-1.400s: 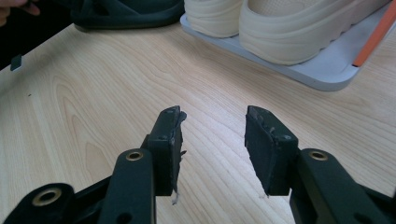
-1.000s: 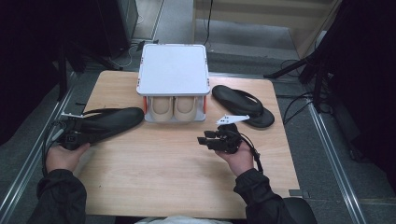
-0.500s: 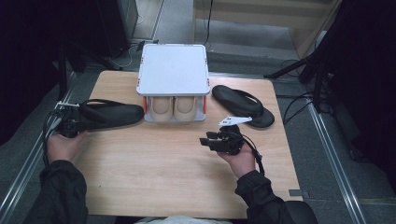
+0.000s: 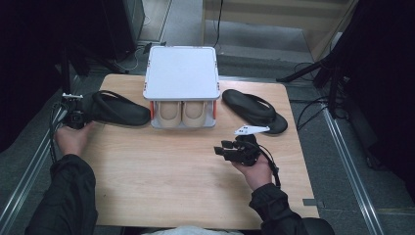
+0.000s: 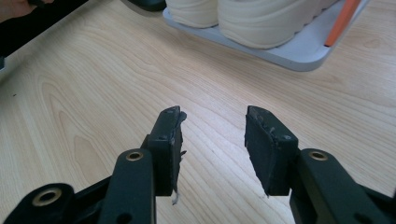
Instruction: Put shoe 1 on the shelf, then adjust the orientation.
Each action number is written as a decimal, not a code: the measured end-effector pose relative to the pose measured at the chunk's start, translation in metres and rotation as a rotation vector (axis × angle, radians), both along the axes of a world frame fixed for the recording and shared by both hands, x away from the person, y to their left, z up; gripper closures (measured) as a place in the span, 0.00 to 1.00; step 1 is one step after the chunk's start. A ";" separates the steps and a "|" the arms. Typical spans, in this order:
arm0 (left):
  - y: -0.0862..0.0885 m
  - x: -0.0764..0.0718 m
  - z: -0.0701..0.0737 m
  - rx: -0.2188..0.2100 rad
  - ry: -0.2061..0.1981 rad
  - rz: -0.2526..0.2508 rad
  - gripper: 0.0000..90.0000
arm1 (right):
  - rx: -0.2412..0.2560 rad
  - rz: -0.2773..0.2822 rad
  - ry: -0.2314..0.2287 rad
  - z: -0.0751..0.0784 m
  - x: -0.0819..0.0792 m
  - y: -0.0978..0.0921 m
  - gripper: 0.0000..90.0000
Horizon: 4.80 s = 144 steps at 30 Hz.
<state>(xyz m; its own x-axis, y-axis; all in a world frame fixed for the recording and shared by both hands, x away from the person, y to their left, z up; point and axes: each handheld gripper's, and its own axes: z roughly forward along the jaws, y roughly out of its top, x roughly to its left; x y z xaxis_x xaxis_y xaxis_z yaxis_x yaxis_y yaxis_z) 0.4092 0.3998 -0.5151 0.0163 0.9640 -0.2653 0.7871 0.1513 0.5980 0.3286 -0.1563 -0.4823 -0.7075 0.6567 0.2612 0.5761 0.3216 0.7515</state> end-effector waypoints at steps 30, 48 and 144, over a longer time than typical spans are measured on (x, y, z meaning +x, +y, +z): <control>-0.043 0.030 0.013 0.037 -0.038 0.041 0.44 | -0.007 -0.030 -0.005 -0.001 -0.007 -0.009 0.63; -0.045 0.039 0.002 0.030 -0.004 0.039 0.51 | -0.009 -0.037 -0.005 -0.002 -0.010 -0.011 0.63; -0.107 -0.158 0.069 -0.116 -0.049 -0.262 0.78 | 0.022 -0.006 -0.031 0.013 0.021 -0.005 0.61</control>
<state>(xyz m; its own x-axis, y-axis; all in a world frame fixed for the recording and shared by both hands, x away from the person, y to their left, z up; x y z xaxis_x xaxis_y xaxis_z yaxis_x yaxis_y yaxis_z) 0.2516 0.2924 -0.4466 0.2766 0.8886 -0.3658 0.7787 0.0158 0.6272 0.3500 -0.1616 -0.4698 -0.7114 0.6552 0.2542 0.5546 0.3013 0.7757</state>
